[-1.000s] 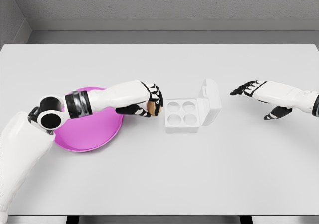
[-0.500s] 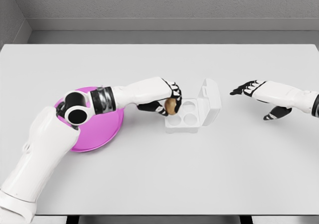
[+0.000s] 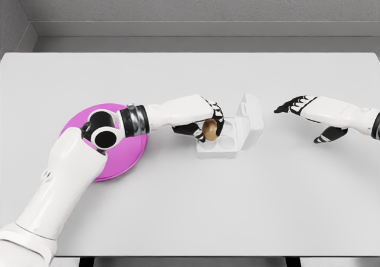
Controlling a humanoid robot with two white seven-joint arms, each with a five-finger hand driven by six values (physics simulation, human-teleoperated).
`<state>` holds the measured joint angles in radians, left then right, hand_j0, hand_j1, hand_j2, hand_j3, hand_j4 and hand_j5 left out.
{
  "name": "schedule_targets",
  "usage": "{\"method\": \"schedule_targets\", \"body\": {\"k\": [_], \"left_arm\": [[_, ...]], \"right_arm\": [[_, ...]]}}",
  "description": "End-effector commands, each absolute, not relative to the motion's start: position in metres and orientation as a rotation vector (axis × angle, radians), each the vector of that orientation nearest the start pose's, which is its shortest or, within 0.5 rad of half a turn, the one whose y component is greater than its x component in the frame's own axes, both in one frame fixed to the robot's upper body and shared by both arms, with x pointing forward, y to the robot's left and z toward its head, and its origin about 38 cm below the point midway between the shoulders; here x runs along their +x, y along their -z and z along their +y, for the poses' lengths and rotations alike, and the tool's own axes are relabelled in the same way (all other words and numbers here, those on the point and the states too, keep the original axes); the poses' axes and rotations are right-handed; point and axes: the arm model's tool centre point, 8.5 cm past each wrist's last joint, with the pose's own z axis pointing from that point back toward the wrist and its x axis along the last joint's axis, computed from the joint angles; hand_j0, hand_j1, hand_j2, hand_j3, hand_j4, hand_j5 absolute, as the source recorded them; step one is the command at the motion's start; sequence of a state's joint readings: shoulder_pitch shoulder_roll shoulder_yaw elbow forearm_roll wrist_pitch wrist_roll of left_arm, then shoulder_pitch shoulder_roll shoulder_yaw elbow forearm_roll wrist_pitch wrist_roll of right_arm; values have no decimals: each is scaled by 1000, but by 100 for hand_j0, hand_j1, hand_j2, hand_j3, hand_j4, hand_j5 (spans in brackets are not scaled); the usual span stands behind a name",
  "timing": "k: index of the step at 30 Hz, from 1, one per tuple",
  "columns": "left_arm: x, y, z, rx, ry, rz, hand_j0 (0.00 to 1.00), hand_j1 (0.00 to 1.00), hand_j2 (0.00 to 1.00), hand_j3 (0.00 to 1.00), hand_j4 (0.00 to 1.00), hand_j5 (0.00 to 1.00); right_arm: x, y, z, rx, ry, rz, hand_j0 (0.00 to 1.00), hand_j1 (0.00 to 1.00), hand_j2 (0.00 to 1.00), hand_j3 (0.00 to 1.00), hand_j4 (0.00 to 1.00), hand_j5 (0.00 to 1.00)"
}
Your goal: Pack egg into the box and close the box lid
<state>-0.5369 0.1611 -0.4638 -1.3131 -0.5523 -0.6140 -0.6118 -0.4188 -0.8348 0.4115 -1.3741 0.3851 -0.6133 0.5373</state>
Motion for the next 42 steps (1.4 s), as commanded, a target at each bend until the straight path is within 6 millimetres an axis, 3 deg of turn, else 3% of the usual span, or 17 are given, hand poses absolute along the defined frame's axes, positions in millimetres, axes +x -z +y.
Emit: {"method": "schedule_targets", "body": {"k": [1,4,6,17,20,21,22,24,27,30,32,35,38,42], "left_arm": [[435,-154,93,-10,1883,-1770,51,51,51,51,51,51],[435,-155,93,-7,1882,-1771,67,67,67,67,67,67],[436,-155,94,-6,1881,-1771,71,71,71,71,71,71],[434,-155,95,-3,1879,-1776,72,72,72,72,72,72],[434,-157,95,0,1878,-1781,76,76,76,76,76,76],[436,-161,97,7,1877,-1787,90,90,90,90,90,90],[440,-167,110,46,1861,-1792,100,100,100,100,100,100],[443,-180,146,135,1842,-1792,100,100,100,100,100,100],[425,-205,212,159,1752,-1847,100,100,100,100,100,100],[417,-216,276,182,1599,-1858,100,100,100,100,100,100],[409,-218,307,192,1522,-1856,100,100,100,100,100,100],[398,-210,337,163,1468,-1812,100,100,100,100,100,100],[392,-188,379,222,1356,-1734,100,100,100,100,100,100],[387,-173,384,244,1390,-1662,100,100,100,100,100,100]], "right_arm": [[411,-171,-365,-370,-1906,-1317,100,100,100,100,100,100],[411,-171,-365,-369,-1905,-1318,100,100,100,100,100,100],[411,-171,-365,-370,-1906,-1317,100,100,100,100,100,100],[411,-171,-365,-369,-1905,-1318,100,100,100,100,100,100],[411,-171,-365,-369,-1905,-1318,100,100,100,100,100,100],[411,-171,-365,-369,-1905,-1318,100,100,100,100,100,100],[411,-171,-365,-369,-1905,-1318,100,100,100,100,100,100],[411,-171,-365,-370,-1906,-1317,100,100,100,100,100,100],[411,-171,-365,-370,-1906,-1317,100,100,100,100,100,100],[412,-171,-364,-369,-1905,-1319,100,100,100,100,100,100],[412,-171,-364,-369,-1905,-1319,100,100,100,100,100,100],[411,-170,-363,-367,-1907,-1321,100,100,100,100,100,100],[411,-173,-360,-369,-1916,-1330,100,100,100,100,100,100],[410,-173,-357,-365,-1920,-1339,100,100,100,100,100,100]]}}
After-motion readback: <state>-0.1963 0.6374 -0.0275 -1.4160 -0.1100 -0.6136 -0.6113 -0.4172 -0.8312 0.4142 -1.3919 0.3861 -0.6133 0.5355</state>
